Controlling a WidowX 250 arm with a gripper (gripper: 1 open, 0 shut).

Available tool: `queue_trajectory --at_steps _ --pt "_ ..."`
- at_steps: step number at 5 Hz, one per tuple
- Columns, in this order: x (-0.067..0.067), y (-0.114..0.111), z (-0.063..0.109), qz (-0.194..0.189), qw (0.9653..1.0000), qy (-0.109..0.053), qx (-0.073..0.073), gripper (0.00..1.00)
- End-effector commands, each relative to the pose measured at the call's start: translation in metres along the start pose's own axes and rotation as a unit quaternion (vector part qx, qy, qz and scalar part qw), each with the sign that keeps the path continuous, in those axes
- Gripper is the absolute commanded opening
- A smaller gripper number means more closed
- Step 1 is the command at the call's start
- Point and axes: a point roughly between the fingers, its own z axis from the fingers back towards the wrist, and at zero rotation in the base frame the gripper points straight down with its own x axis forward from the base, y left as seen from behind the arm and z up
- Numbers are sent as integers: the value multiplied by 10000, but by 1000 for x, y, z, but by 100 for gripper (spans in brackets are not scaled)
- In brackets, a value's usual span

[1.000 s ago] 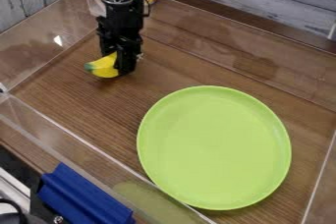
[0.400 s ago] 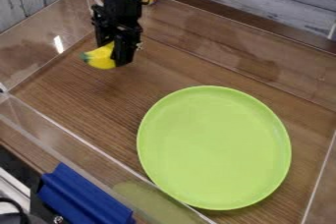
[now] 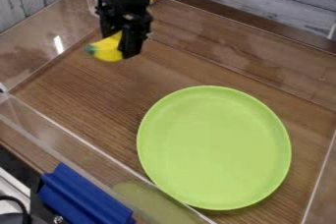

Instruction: Put the banana on top of the green plate

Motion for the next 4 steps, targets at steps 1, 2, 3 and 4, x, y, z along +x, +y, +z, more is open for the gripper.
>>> queue_trajectory --at_steps 1,2,3,4 --pt "-8 -14 24 145 9995 -253 134 0" --pt "-17 -29 31 256 9992 -267 132 0" --pt "-25 -46 34 317 9990 -285 124 0" --pt "-32 -65 35 304 9991 -291 113 0"
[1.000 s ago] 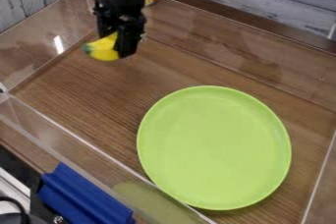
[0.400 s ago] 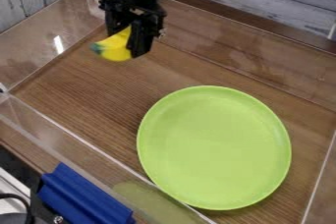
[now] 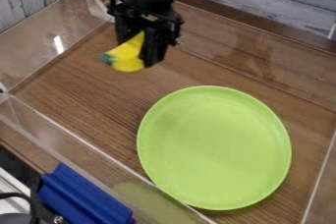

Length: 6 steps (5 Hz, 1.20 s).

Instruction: Put the banana on top of the green plate

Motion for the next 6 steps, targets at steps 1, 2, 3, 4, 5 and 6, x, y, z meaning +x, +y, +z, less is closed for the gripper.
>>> queue_trajectory --at_steps 1,2,3,4,5,6 --pt "-7 -21 9 34 9997 -214 65 0" --pt "-8 -45 5 -17 9997 -235 68 0" --pt "-9 -59 -3 52 9996 -265 75 0" --pt "-10 -63 -12 125 9995 -297 69 0" --pt "-10 -64 -21 219 9992 -341 69 0" --pt "-9 -65 -26 256 9989 -391 59 0"
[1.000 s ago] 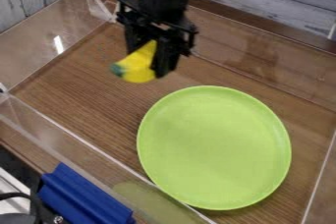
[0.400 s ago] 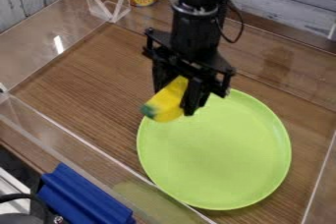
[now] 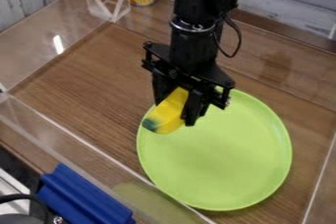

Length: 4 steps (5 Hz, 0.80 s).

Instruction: Put the banana on top of the green plate

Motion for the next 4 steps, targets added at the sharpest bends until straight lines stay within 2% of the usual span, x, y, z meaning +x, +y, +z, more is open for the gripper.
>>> queue_trajectory --at_steps 1,4 --pt "0 -9 8 -18 9997 -245 -30 0" --pt "-4 -45 -2 109 9990 -414 -137 0"
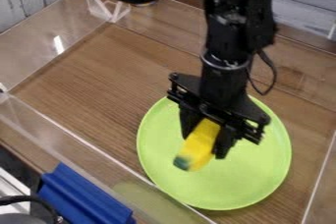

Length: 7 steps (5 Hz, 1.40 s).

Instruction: Put the banana on top of the green plate

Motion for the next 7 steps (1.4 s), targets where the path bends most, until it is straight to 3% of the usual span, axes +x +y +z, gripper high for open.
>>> queue_trajectory --at_steps 1,2,7 --pt "2 -6 2 27 9996 -280 -92 0" --pt "2 -10 -4 1 9993 -341 -145 100" --pt "6 -13 -13 -173 9981 -522 -272 100"
